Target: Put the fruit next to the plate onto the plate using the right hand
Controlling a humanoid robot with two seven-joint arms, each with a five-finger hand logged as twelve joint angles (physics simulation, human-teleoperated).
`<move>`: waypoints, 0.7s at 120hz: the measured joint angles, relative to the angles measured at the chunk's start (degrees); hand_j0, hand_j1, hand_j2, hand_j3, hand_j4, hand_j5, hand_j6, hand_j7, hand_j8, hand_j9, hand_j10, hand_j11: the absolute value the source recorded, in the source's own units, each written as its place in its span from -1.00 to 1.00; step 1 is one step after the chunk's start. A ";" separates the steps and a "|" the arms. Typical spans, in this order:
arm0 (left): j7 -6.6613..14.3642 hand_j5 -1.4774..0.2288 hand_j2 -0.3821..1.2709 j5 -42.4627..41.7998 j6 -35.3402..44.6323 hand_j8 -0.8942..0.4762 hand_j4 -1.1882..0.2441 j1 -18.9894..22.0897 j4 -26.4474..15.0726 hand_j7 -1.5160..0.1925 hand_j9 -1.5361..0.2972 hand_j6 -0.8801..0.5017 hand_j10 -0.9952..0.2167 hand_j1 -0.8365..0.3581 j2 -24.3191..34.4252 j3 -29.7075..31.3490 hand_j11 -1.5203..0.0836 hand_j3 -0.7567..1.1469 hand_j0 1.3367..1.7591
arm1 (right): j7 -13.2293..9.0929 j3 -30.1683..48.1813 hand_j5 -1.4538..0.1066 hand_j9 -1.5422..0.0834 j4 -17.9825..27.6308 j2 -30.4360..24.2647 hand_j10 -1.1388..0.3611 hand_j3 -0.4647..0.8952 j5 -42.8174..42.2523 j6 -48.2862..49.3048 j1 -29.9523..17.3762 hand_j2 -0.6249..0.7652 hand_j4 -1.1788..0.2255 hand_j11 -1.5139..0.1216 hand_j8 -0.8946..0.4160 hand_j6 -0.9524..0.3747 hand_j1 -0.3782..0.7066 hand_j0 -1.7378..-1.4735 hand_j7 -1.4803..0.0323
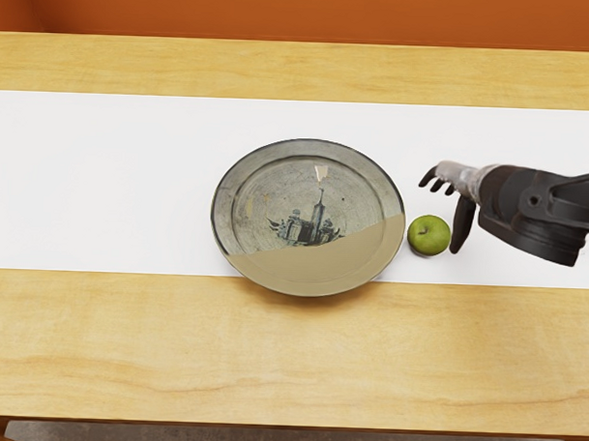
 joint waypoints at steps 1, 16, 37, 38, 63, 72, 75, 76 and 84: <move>0.00 0.73 -0.54 0.00 0.00 0.31 0.66 0.00 0.00 0.77 0.68 0.27 0.64 0.98 0.00 0.00 0.90 -0.21 0.52 | -0.05 0.00 0.46 0.51 0.01 0.06 0.20 -0.32 0.00 -0.06 -0.01 -0.17 0.33 0.47 -0.01 0.07 -0.41 -0.40 0.54; 0.00 0.73 -0.54 0.01 0.01 0.31 0.66 0.00 0.00 0.77 0.68 0.27 0.64 0.98 0.00 0.00 0.90 -0.21 0.52 | -1.65 -0.07 0.46 0.51 0.12 1.41 0.20 -0.32 0.00 -2.60 -0.21 -0.17 0.33 0.47 -0.01 0.07 -0.41 -0.40 0.54; -0.01 0.73 -0.54 0.02 0.01 0.31 0.66 0.00 0.00 0.77 0.68 0.27 0.64 0.98 0.00 0.00 0.90 -0.20 0.52 | -2.41 -0.13 0.46 0.51 0.16 3.31 0.20 -0.32 0.05 -5.75 -1.55 -0.17 0.33 0.47 0.00 0.07 -0.42 -0.40 0.54; -0.01 0.73 -0.54 0.02 0.01 0.31 0.66 0.00 0.00 0.77 0.68 0.27 0.64 0.98 0.00 0.00 0.90 -0.20 0.52 | -2.42 -0.13 0.46 0.51 0.16 3.37 0.20 -0.32 0.05 -5.85 -1.62 -0.17 0.33 0.47 0.00 0.07 -0.42 -0.40 0.54; -0.01 0.73 -0.54 0.01 0.02 0.31 0.66 0.01 0.00 0.77 0.68 0.27 0.64 0.98 0.00 0.00 0.90 -0.20 0.52 | -2.67 -0.21 0.46 0.51 0.25 4.35 0.20 -0.32 0.09 -8.71 -3.04 -0.17 0.33 0.47 0.00 0.07 -0.41 -0.40 0.54; 0.00 0.73 -0.54 0.02 0.01 0.31 0.66 0.01 0.00 0.77 0.68 0.27 0.64 0.98 0.00 0.00 0.90 -0.20 0.52 | -2.72 -0.35 0.46 0.51 0.26 5.04 0.20 -0.32 0.14 -10.04 -3.67 -0.17 0.33 0.47 0.00 0.07 -0.41 -0.40 0.54; 0.00 0.73 -0.54 0.01 0.01 0.31 0.66 0.02 0.00 0.77 0.68 0.27 0.64 0.98 0.00 0.00 0.90 -0.20 0.52 | -2.73 -0.39 0.46 0.51 0.26 5.19 0.20 -0.32 0.15 -10.34 -3.87 -0.17 0.33 0.47 0.00 0.07 -0.41 -0.40 0.54; 0.00 0.73 -0.54 0.01 0.02 0.31 0.66 0.01 0.00 0.77 0.68 0.27 0.64 0.98 0.00 0.00 0.90 -0.20 0.52 | -2.73 -0.39 0.46 0.51 0.26 5.23 0.20 -0.32 0.15 -10.43 -3.93 -0.17 0.33 0.47 0.00 0.07 -0.41 -0.40 0.54; 0.01 0.73 -0.54 0.02 0.01 0.31 0.66 0.00 0.00 0.77 0.68 0.27 0.64 0.98 0.00 0.00 0.90 -0.20 0.52 | -2.74 -0.48 0.46 0.51 0.26 5.44 0.20 -0.32 0.17 -10.95 -4.39 -0.17 0.33 0.47 0.00 0.07 -0.41 -0.40 0.54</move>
